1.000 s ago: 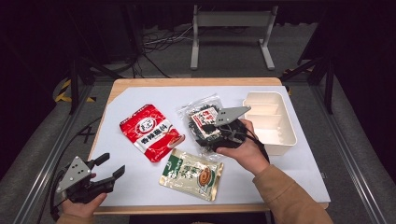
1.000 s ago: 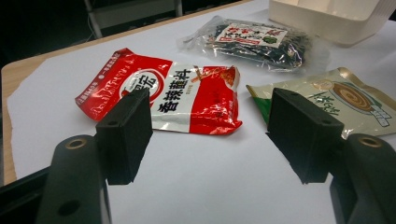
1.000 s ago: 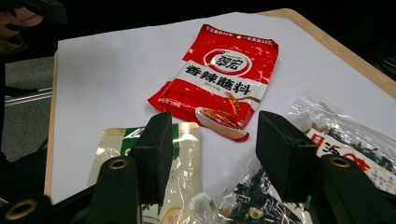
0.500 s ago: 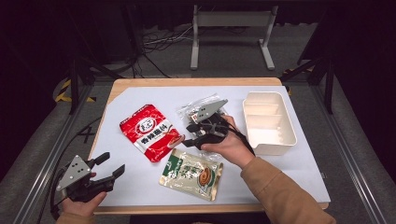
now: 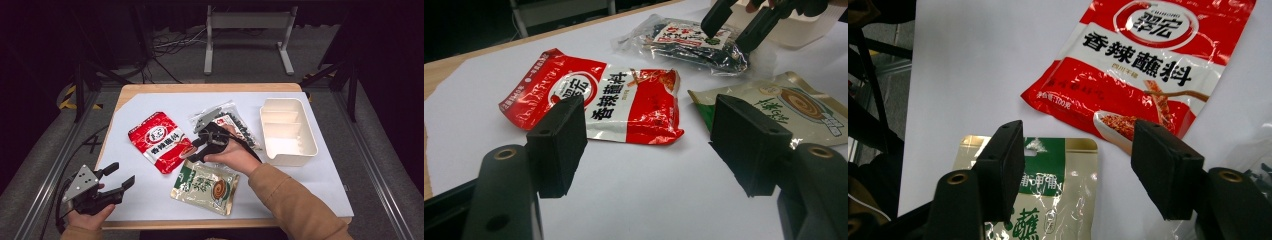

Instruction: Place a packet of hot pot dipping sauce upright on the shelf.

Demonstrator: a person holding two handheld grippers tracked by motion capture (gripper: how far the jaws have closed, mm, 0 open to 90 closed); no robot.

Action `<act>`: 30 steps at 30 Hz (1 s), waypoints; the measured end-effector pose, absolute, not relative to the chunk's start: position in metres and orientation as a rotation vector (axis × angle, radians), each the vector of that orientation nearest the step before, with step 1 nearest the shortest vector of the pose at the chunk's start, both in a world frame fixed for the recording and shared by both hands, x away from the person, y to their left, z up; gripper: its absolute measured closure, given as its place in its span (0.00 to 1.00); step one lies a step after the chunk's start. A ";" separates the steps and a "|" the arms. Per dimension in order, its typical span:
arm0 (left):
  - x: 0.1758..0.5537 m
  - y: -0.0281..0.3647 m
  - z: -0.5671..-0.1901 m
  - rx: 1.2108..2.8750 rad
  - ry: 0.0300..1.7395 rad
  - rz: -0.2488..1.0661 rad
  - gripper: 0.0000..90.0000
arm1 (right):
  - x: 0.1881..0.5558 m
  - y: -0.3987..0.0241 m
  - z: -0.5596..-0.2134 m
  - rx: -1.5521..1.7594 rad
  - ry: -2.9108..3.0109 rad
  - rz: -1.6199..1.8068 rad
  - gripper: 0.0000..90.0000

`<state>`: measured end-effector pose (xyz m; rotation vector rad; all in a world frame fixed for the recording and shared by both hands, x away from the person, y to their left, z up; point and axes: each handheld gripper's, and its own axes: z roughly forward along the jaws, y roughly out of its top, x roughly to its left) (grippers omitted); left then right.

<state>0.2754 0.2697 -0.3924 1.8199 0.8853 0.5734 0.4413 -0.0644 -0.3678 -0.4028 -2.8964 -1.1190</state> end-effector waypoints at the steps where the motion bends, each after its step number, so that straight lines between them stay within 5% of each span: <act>1: 0.276 0.270 -0.392 1.823 0.883 0.574 0.35 | 0.442 -0.063 -0.370 -0.409 -2.895 -1.105 0.41; 30: 0.279 0.269 -0.395 1.834 0.887 0.554 0.34 | 0.454 -0.030 -0.420 -0.319 -2.892 -0.858 0.31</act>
